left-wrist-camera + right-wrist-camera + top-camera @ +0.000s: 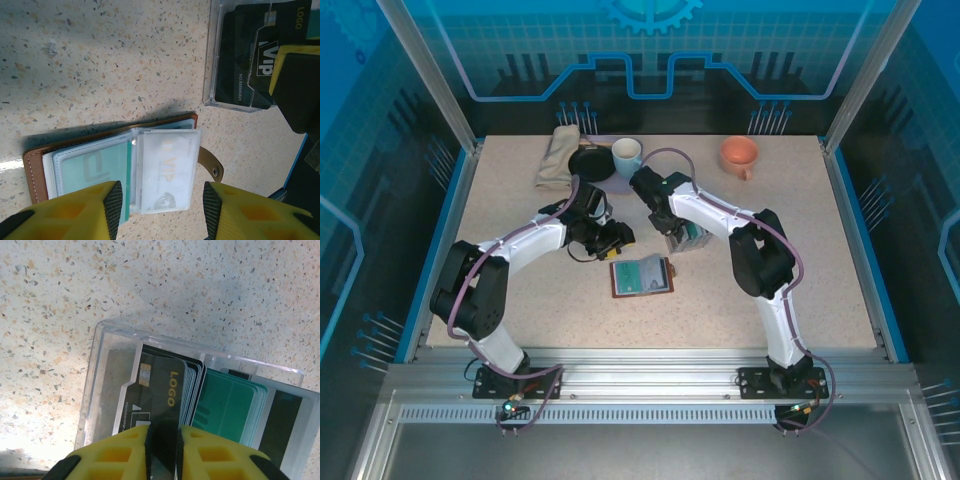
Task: Put the credit cards into the card holder
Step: Pick up the credit card from the storage box.
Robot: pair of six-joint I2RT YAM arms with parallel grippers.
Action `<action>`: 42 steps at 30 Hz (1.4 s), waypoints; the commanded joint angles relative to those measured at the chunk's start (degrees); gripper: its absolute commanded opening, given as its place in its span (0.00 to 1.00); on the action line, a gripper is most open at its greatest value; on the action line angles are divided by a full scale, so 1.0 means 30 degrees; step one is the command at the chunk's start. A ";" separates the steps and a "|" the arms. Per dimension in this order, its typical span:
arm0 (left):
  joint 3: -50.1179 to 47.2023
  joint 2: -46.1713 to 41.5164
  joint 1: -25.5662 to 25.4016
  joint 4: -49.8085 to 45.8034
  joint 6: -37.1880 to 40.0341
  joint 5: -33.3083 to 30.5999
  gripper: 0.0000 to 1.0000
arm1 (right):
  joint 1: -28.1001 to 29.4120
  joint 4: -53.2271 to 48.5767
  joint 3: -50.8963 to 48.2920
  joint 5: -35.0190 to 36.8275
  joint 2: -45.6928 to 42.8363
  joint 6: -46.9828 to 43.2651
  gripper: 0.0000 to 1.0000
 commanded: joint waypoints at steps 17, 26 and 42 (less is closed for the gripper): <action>0.0080 -0.0271 -0.0108 -0.0054 -0.0537 0.0612 0.51 | -0.0551 -0.0149 -0.1816 -0.3856 -0.4463 0.1326 0.05; -0.0609 -0.1045 0.0532 0.3576 -0.2732 0.3356 0.59 | -0.2391 0.3380 -0.5450 -1.1949 -0.9115 0.4397 0.03; -0.0803 -0.2297 0.0639 1.0332 -0.6281 0.6569 0.74 | -0.3621 1.1021 -0.9517 -1.9790 -1.2755 1.0423 0.03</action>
